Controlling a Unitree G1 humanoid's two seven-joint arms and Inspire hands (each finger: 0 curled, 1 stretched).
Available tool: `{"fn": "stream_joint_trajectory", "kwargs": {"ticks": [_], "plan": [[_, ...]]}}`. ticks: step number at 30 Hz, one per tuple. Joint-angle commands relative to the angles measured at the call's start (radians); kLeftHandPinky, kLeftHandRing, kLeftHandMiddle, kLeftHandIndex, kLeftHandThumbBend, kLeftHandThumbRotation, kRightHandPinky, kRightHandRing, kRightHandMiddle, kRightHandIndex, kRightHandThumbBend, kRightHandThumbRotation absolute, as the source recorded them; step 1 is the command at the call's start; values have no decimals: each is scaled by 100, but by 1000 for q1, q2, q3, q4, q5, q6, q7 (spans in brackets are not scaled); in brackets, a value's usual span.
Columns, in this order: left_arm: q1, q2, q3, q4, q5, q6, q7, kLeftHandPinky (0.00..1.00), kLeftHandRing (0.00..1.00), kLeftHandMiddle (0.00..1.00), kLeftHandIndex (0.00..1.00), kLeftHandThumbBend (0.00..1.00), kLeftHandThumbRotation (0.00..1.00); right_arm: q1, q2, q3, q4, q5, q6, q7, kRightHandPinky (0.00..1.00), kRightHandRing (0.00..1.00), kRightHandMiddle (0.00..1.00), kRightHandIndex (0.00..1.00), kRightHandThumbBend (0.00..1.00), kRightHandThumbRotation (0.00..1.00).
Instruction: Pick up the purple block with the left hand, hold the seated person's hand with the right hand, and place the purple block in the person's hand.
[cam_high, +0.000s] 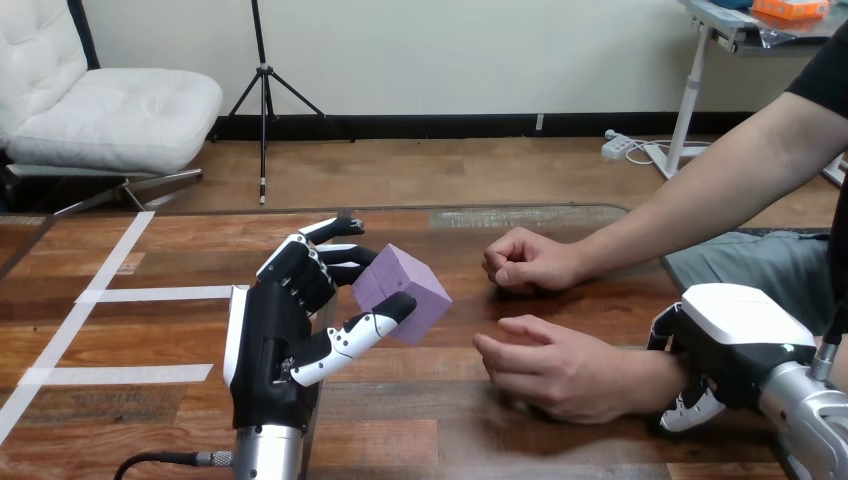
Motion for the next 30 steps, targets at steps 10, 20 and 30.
{"fn": "stream_joint_trajectory", "kwargs": {"ticks": [10, 20, 30], "plan": [[-49, -67, -7, -20, 0, -4, -2, 55, 50, 52, 63, 73, 0, -5, -29, -61, -144, 27, 33, 23, 32, 41, 49, 52, 80, 0], [-51, -68, -8, -18, 5, -4, 2, 56, 50, 52, 63, 73, 0, -1, -24, -79, -202, 26, 41, 35, 34, 42, 50, 52, 81, 0], [-52, -71, -10, -19, 0, 1, -5, 56, 50, 52, 63, 73, 0, 6, -28, -89, -250, 30, 25, 33, 32, 39, 47, 52, 83, 0]]}}
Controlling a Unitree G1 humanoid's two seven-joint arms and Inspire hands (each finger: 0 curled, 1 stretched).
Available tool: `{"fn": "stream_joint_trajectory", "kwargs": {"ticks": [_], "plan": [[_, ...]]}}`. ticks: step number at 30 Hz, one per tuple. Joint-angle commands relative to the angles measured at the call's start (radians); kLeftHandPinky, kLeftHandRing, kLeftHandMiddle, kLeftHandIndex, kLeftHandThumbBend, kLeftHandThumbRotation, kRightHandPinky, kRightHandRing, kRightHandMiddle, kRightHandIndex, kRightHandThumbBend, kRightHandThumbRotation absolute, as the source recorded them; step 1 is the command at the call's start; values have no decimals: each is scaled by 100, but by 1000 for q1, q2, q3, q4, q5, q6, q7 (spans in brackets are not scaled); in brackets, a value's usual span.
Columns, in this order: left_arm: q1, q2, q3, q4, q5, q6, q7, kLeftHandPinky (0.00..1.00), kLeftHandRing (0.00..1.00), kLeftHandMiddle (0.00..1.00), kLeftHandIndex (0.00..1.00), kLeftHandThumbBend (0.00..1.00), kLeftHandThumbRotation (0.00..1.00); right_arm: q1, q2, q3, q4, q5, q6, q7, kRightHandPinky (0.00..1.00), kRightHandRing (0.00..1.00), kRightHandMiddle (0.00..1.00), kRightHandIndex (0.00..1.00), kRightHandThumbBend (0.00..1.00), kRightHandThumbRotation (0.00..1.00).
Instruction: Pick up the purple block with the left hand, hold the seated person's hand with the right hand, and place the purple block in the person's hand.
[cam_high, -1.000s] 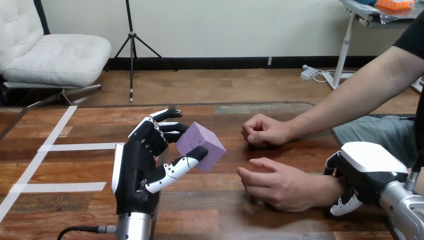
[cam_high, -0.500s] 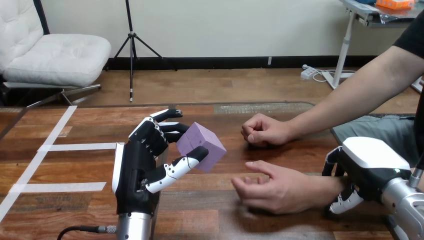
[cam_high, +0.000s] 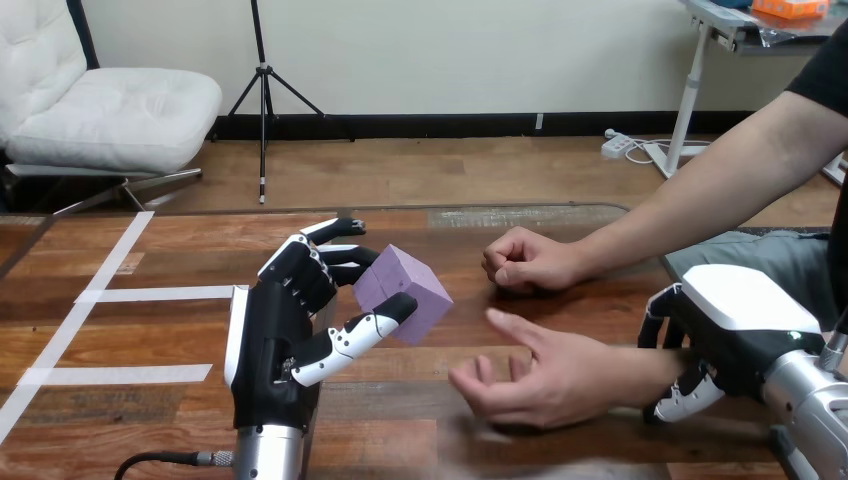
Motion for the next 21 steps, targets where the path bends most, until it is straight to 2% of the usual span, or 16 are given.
{"fn": "stream_joint_trajectory", "kwargs": {"ticks": [1, 10, 21], "plan": [[-52, -71, -8, -19, 0, -2, -2, 56, 50, 52, 63, 73, 0, -40, -28, -45, -86, 7, -11, -9, 31, 38, 46, 52, 83, 0], [-55, -70, -7, -13, 1, -3, -2, 57, 50, 51, 63, 73, 0, -43, -32, -41, -130, -10, 5, 21, 29, 36, 45, 52, 82, 0], [-58, -69, -5, -7, 6, -6, 2, 57, 50, 51, 63, 73, 0, -44, -28, -42, -153, -15, -6, 11, 30, 38, 46, 51, 82, 0]]}}
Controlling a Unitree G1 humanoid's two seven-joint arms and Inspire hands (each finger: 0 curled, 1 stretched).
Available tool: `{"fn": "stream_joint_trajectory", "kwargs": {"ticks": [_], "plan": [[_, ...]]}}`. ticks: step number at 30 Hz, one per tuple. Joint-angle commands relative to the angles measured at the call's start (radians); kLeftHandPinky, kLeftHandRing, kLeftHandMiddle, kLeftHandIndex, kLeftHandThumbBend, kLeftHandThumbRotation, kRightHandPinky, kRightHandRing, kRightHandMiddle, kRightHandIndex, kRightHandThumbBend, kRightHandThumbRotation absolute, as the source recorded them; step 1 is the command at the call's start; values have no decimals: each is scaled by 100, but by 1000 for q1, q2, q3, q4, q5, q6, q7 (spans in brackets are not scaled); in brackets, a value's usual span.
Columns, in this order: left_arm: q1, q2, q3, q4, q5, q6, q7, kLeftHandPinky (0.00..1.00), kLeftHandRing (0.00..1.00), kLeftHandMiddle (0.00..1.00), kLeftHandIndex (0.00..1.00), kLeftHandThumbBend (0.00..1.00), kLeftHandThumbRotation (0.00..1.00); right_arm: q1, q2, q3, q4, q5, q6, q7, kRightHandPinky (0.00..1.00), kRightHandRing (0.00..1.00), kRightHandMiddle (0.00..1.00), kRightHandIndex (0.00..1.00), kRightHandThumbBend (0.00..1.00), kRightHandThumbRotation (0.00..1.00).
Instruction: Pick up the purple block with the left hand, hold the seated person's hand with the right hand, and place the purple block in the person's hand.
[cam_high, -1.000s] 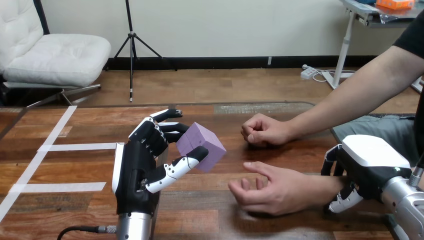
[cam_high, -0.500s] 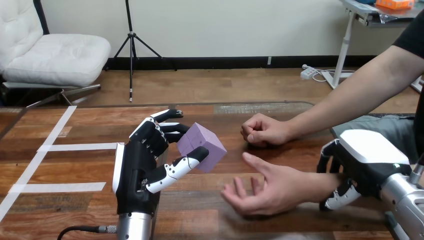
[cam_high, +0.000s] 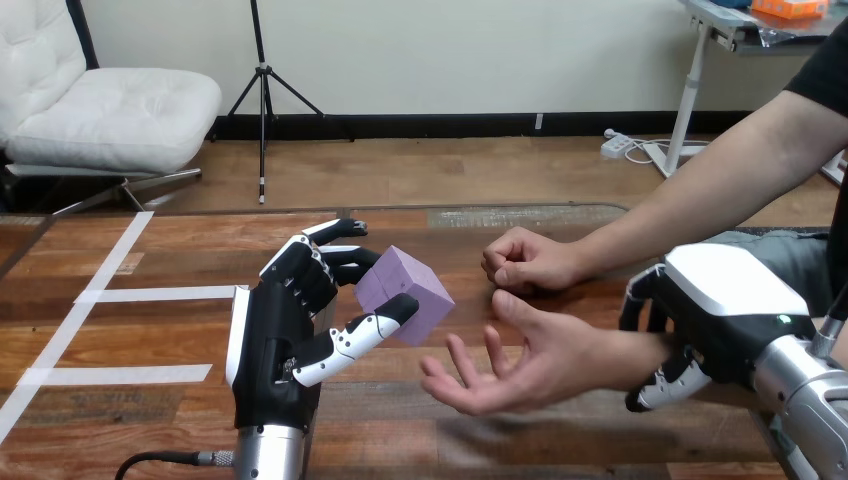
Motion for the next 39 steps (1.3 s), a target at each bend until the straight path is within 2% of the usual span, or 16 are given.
{"fn": "stream_joint_trajectory", "kwargs": {"ticks": [1, 16, 26, 39], "plan": [[-58, -69, -4, -7, 4, -8, 4, 57, 50, 51, 63, 73, 0, -46, -28, -40, -46, -10, -8, -17, 30, 38, 46, 51, 82, 0], [-59, -69, -3, -8, -1, -10, 0, 54, 49, 52, 63, 73, 0, -52, -19, -31, -38, -27, -4, -8, 32, 40, 48, 51, 82, 0], [-57, -68, -3, -16, -7, -7, -2, 54, 49, 52, 63, 73, 0, -49, -16, -30, -30, -18, -20, -16, 35, 42, 49, 50, 80, 0], [-56, -66, -3, -20, -5, -5, -3, 54, 49, 52, 63, 73, 0, -50, -14, -30, -41, -28, -25, -21, 32, 39, 48, 50, 79, 0]]}}
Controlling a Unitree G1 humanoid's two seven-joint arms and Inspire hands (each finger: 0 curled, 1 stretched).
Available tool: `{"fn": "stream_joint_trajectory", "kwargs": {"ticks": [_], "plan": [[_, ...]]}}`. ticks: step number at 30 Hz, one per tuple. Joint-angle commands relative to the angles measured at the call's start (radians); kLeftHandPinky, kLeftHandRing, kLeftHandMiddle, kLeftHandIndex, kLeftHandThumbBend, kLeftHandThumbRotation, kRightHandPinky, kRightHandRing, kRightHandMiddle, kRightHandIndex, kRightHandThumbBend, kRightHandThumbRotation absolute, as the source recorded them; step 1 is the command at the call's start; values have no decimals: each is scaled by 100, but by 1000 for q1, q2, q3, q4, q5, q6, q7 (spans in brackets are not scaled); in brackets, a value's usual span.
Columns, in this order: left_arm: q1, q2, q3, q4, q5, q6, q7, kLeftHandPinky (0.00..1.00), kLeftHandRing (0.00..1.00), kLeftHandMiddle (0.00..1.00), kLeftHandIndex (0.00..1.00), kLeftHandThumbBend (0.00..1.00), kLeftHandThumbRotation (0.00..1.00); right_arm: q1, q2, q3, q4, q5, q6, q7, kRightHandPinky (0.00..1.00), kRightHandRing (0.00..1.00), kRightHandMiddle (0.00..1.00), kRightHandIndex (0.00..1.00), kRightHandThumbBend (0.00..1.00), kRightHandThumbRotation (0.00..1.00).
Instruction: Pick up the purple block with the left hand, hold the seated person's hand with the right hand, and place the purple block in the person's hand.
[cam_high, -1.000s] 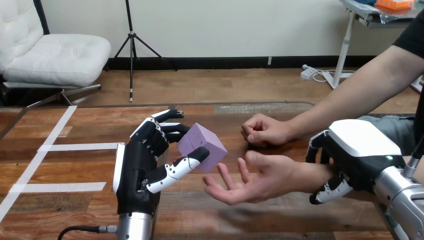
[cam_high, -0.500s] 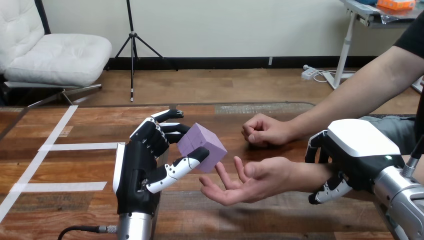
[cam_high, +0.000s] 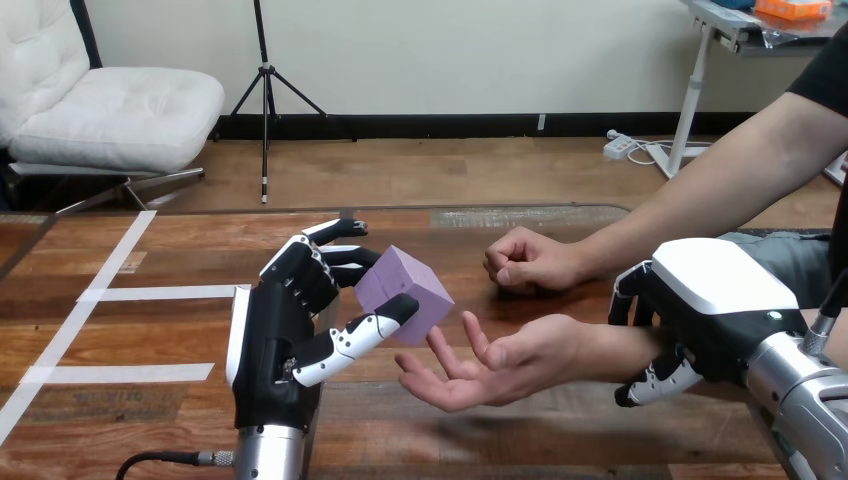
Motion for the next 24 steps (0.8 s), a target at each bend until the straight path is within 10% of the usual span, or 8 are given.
{"fn": "stream_joint_trajectory", "kwargs": {"ticks": [1, 24], "plan": [[-56, -65, -3, -19, 2, -6, 3, 54, 49, 52, 63, 73, 0, -49, -14, -31, -26, -11, 2, -22, 32, 39, 48, 50, 79, 0], [-59, -71, -8, -19, -6, 3, -9, 55, 49, 52, 64, 72, 0, -74, 2, -30, -73, 11, -10, -2, 34, 41, 49, 49, 76, 0]]}}
